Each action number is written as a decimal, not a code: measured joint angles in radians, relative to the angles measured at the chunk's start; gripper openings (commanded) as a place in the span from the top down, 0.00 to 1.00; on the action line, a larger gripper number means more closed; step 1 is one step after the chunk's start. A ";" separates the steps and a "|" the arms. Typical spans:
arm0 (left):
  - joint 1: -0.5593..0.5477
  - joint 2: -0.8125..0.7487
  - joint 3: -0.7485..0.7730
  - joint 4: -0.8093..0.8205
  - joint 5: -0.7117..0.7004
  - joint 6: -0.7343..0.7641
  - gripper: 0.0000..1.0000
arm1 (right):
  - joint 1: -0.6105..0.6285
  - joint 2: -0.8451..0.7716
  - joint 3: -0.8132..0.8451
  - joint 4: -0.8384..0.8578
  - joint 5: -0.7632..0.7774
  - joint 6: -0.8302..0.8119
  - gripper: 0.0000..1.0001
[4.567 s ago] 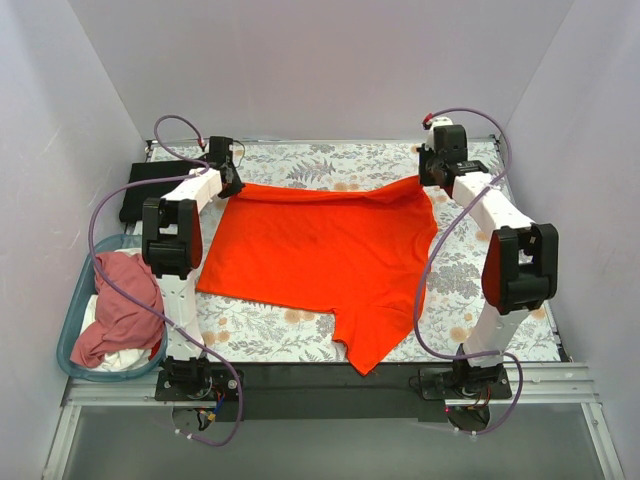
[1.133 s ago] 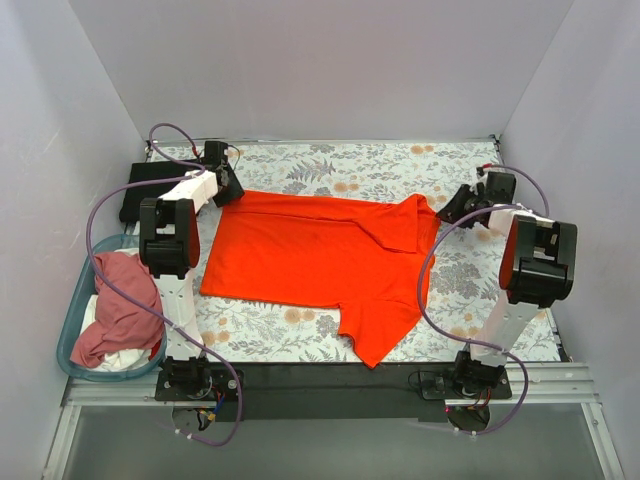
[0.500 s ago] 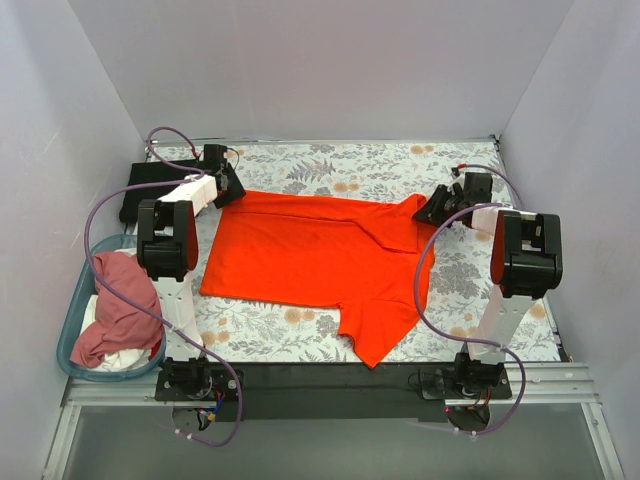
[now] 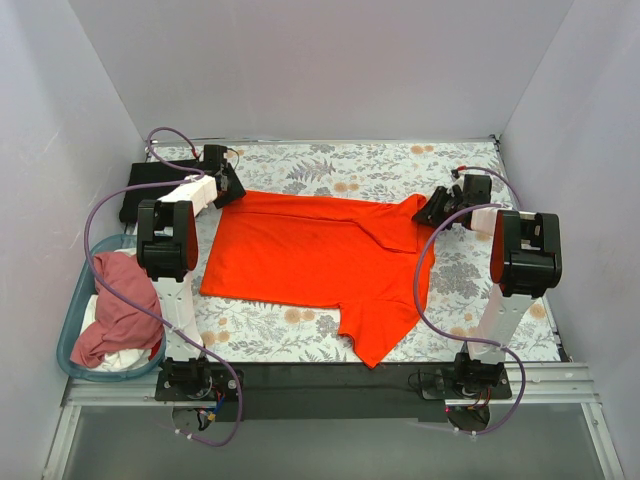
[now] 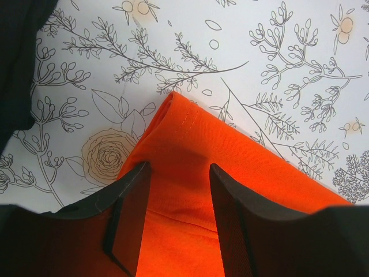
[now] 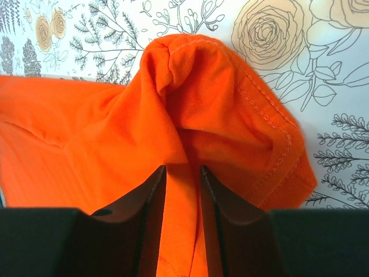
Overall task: Fold and stack the t-shirts
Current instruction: Fold the tshirt
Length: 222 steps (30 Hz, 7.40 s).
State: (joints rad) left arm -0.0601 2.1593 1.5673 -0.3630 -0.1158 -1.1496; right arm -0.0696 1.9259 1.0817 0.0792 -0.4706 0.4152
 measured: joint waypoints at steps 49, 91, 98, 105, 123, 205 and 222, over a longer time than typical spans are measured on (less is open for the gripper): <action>-0.002 -0.002 -0.003 0.002 -0.008 -0.003 0.55 | -0.053 -0.197 -0.140 -0.089 0.013 0.053 0.56; -0.010 -0.002 -0.002 -0.003 -0.035 0.005 0.55 | -0.107 0.095 0.127 0.008 -0.026 0.197 0.99; -0.011 0.003 0.010 -0.026 -0.045 0.004 0.55 | -0.132 0.094 0.112 0.045 -0.031 0.183 0.99; -0.012 0.003 0.011 -0.025 -0.044 0.005 0.52 | -0.132 0.094 0.080 0.090 -0.034 0.181 0.85; -0.024 0.003 0.008 -0.014 -0.052 0.044 0.48 | -0.088 -0.076 0.066 0.101 -0.031 0.132 0.61; -0.263 -0.971 -0.863 0.051 -0.153 0.001 0.23 | 0.587 -0.028 0.156 -0.370 0.751 -0.594 0.69; -0.263 -0.953 -0.863 0.053 -0.149 0.005 0.23 | 0.579 0.008 0.188 -0.373 0.755 -0.633 0.97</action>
State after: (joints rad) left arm -0.3233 1.2068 0.7040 -0.3099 -0.2649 -1.1450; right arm 0.5095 1.9339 1.2697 -0.2943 0.2848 -0.2176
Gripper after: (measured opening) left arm 0.766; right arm 0.038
